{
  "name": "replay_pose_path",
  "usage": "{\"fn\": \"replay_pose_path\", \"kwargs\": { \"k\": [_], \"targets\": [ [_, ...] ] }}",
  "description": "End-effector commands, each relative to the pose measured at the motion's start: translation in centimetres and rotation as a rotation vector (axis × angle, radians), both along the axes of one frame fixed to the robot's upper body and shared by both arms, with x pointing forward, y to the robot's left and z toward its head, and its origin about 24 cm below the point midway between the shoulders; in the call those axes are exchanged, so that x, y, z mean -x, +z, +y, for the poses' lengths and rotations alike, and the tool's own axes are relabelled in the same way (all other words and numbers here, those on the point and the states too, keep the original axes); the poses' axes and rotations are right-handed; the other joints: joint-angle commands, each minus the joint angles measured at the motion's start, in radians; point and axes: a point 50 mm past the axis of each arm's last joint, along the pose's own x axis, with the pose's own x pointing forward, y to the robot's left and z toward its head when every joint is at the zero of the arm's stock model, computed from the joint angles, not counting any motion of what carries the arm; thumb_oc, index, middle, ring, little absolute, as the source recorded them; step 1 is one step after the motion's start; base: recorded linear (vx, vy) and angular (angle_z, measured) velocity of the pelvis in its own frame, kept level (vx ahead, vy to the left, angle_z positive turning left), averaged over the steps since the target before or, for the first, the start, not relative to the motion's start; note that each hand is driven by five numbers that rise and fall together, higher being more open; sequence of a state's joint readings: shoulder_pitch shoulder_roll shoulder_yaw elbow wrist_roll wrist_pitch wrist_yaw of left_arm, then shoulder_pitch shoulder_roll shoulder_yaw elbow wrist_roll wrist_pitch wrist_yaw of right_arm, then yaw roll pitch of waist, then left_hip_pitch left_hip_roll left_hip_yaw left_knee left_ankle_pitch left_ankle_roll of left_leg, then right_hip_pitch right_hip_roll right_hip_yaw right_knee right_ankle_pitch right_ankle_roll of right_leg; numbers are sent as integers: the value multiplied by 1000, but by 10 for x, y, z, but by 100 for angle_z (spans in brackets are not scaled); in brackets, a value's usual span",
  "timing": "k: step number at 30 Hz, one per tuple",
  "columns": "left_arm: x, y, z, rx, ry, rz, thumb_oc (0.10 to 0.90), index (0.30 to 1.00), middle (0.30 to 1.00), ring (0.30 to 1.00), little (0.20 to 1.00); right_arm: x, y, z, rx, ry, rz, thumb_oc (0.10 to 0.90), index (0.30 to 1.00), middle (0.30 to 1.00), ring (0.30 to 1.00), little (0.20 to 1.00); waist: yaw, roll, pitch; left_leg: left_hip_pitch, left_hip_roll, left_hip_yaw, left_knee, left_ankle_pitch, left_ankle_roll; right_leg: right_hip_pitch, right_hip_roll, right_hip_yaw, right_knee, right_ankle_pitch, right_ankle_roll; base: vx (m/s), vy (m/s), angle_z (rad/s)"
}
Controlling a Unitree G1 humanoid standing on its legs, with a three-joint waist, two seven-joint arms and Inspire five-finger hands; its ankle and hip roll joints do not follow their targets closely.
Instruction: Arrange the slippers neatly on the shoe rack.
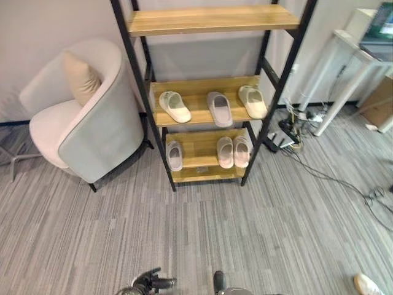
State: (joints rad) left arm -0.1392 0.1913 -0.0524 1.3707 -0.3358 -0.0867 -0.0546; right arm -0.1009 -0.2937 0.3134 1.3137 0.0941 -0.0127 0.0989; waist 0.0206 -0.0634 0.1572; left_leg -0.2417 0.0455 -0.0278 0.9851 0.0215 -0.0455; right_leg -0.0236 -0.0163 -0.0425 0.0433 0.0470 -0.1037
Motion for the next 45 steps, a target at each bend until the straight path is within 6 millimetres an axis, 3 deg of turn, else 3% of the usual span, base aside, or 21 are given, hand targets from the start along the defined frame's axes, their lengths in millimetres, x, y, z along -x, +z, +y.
{"fn": "replay_pose_path", "kwargs": {
  "k": [1, 2, 3, 5, 7, 9, 10, 11, 12, 13, 15, 16, 18, 22, 26, 29, 33, 39, 45],
  "targets": [
    [68, -15, 0, 12, 77, 205, 800, 900, 900, 900, 900, -13, 8, -11, 17, -18, -94, 800, 900, 900, 900, 900, 34, 18, 2, 18, 6, 90, -412, -27, 18, 90, -10, 34, -20, -113, 108, 404, -25, 8],
    [68, -15, 0, 12, 77, 205, 800, 900, 900, 900, 900, -13, 8, -11, 17, -18, -94, 800, 900, 900, 900, 900, 34, 17, 7, 27, 4, 91, -414, -30, 18, 98, -12, 34, -22, -115, 109, 424, 82, 15],
    [74, -15, 4, 8, 122, 222, 800, 900, 900, 900, 900, -21, 11, -10, 16, -23, -121, 800, 900, 900, 900, 900, 57, 31, -4, 15, 12, 73, -667, -9, 10, 141, 7, 28, -31, -155, 118, 424, 108, 7],
    [73, -14, 7, -5, 129, 219, 800, 900, 900, 900, 900, -27, 12, -8, 17, -13, -145, 800, 900, 900, 900, 900, 74, 41, -9, 13, 29, 47, -831, 74, -14, 196, 19, 24, -39, -191, 123, 405, 101, 14],
    [71, -13, 11, -20, 137, 214, 800, 900, 900, 900, 900, -32, 14, -5, 15, -16, -169, 800, 900, 900, 900, 900, 88, 31, -10, -9, 36, 44, -884, 102, -23, 239, 19, 27, -42, -217, 124, 355, 116, 4],
    [81, -13, 15, -20, 168, 237, 800, 900, 900, 900, 900, -32, 13, 0, -12, -43, -186, 800, 900, 900, 900, 900, 89, 29, -39, 22, 38, 60, -938, 114, -18, 257, 11, 25, -44, -227, 138, 429, 185, -20],
    [89, -11, 26, -57, 138, 273, 800, 900, 900, 900, 900, -53, 25, -21, 29, -76, -179, 800, 900, 900, 900, 900, 100, 8, -69, 27, 29, 60, -928, 114, -18, 271, -3, 17, -48, -228, 147, 267, 103, -13],
    [88, -11, 26, -57, 138, 273, 800, 900, 900, 900, 900, -53, 25, -21, 29, -76, -179, 800, 900, 900, 900, 900, 100, 8, -68, 28, 29, 59, -928, 114, -18, 271, -3, 17, -48, -228, 147, 275, 162, -10],
    [85, -10, 29, -47, 179, 236, 800, 900, 900, 900, 900, -3, 9, -16, -27, -128, -143, 800, 900, 900, 900, 900, 79, -11, -77, 34, 12, 70, -903, 86, -4, 255, -31, 30, -32, -221, 169, 171, 208, 2],
    [87, -10, 29, -42, 194, 229, 800, 900, 900, 900, 900, 14, 4, -12, -49, -160, -120, 800, 900, 900, 900, 900, 67, -17, -80, 36, 0, 76, -888, 67, 7, 245, -48, 37, -4, -215, 184, 211, 289, 24],
    [84, -10, 29, -41, 200, 222, 800, 900, 900, 900, 900, 20, 2, -9, -61, -170, -104, 800, 900, 900, 900, 900, 56, -21, -80, 41, -8, 87, -882, 51, 15, 233, -61, 44, 23, -208, 196, 115, 212, 13],
    [74, -9, 27, -34, 200, 191, 800, 900, 900, 900, 900, 27, -1, -6, -77, -179, -76, 800, 900, 900, 900, 900, 40, -25, -79, 61, -31, 102, -871, 7, 39, 194, -96, 53, 111, -166, 234, 127, 268, -22],
    [58, -7, 28, -39, 193, 144, 800, 900, 900, 900, 900, 17, 0, -2, -79, -154, -98, 800, 900, 900, 900, 900, 25, -15, -55, 81, -44, 107, -866, -13, 61, 101, -123, 64, 271, -52, 263, 104, 266, -10],
    [47, -4, 32, -70, 170, 107, 800, 900, 900, 900, 900, -5, 8, 6, -95, -123, -208, 800, 900, 900, 900, 900, -6, 10, -28, 149, -52, 98, -878, -54, 79, -7, -140, 45, 370, 7, 254, 145, 151, -1],
    [43, -2, 35, -85, 158, 89, 800, 900, 900, 900, 900, -30, 24, 15, -118, -55, -355, 800, 900, 900, 900, 900, -36, 16, -17, 199, -55, 94, -896, -85, 77, -41, -143, 10, 235, -50, 242, 147, 25, 2],
    [46, -3, 33, -91, 146, 99, 800, 900, 900, 900, 900, -42, 36, 23, -142, 19, -442, 800, 900, 900, 900, 900, -61, 4, -9, 227, -75, 81, -894, -101, 77, -46, -108, 54, 125, -73, 245, 107, -16, 16],
    [51, -5, 31, -83, 155, 116, 800, 900, 900, 900, 900, -48, 47, 30, -163, 93, -506, 800, 900, 900, 900, 900, -56, -6, -16, 238, -80, 81, -895, -107, 75, -13, -95, 81, 82, -74, 245, 45, -54, 12],
    [71, -11, 20, -79, 113, 191, 800, 900, 900, 900, 900, -69, 82, 59, -249, 330, -668, 800, 900, 900, 900, 900, -38, 5, -59, 284, -60, 84, -986, -79, 61, 60, -79, 65, -7, -87, 227, 28, -81, -8],
    [70, -14, 7, -138, -174, 263, 800, 900, 900, 900, 900, -96, 124, 100, -398, 620, -787, 800, 900, 900, 900, 900, -31, 15, -81, 298, -52, 78, -1072, -31, 42, 86, -68, 42, -51, -101, 218, -9, -48, 1]
  ]
}}
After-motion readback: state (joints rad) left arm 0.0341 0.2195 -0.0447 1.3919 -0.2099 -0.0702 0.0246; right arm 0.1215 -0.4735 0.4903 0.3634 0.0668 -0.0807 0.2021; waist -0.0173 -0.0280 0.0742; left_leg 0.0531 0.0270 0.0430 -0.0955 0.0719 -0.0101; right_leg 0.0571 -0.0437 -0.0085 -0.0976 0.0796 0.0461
